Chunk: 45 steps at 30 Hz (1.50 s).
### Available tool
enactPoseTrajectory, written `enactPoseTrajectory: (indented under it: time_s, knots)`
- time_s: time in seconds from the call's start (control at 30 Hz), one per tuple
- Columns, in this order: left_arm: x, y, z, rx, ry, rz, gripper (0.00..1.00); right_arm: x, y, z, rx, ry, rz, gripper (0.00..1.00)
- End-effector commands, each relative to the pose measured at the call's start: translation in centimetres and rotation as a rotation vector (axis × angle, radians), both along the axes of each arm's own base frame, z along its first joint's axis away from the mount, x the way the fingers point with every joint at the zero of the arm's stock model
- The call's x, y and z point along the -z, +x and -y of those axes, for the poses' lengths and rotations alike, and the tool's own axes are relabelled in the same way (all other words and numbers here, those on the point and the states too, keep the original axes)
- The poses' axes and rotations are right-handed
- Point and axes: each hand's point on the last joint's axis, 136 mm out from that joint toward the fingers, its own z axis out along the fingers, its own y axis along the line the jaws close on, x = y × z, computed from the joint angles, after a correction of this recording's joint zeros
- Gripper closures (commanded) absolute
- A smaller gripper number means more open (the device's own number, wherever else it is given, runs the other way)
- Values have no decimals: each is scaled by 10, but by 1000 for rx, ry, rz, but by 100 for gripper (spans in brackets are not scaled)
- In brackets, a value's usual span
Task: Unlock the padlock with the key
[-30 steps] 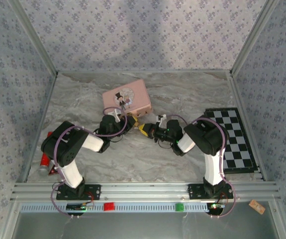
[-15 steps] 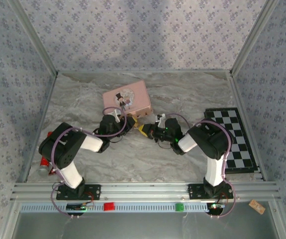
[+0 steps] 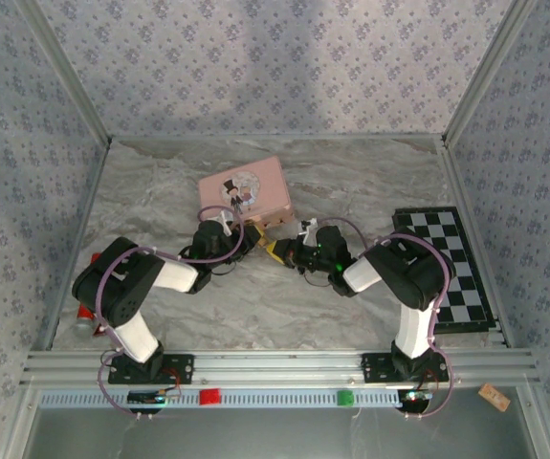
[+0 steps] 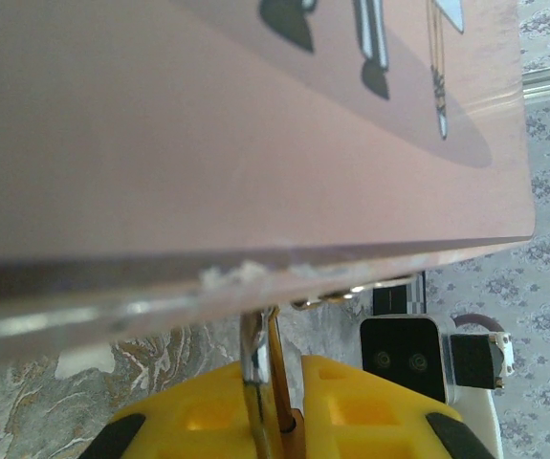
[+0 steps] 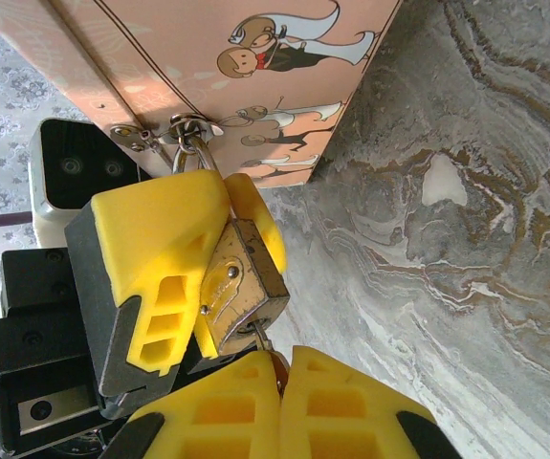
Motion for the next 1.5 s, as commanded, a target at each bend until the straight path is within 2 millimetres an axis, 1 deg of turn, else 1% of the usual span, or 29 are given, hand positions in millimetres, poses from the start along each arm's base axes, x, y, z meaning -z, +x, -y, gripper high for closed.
enactPoseTrajectory:
  time_s: [0.0,0.13,0.27,0.6,0.9,1.07,1.2,1.47]
  knots:
    - [-5,-7,10,19,-56,-57,100,-24,4,-9,-6,75,43,100]
    - [-9,-7,11,19,-63,-41,100,-28,9,-10,9,158,10,100]
    - [-11,-7,12,20,-73,-35,100,-25,9,-11,13,162,-2,100]
    - [-13,-9,13,30,-77,-34,100,-30,16,-5,46,199,-9,100]
    - [-12,-8,10,17,-68,-34,100,-28,14,-3,46,178,-4,100]
    - [-14,-7,9,14,-72,-31,100,-27,15,3,63,168,-2,100]
    - [-16,-7,10,16,-76,-28,100,-25,16,5,64,168,-5,100]
    - [-18,-12,13,23,-89,-31,100,-38,22,1,65,196,25,100]
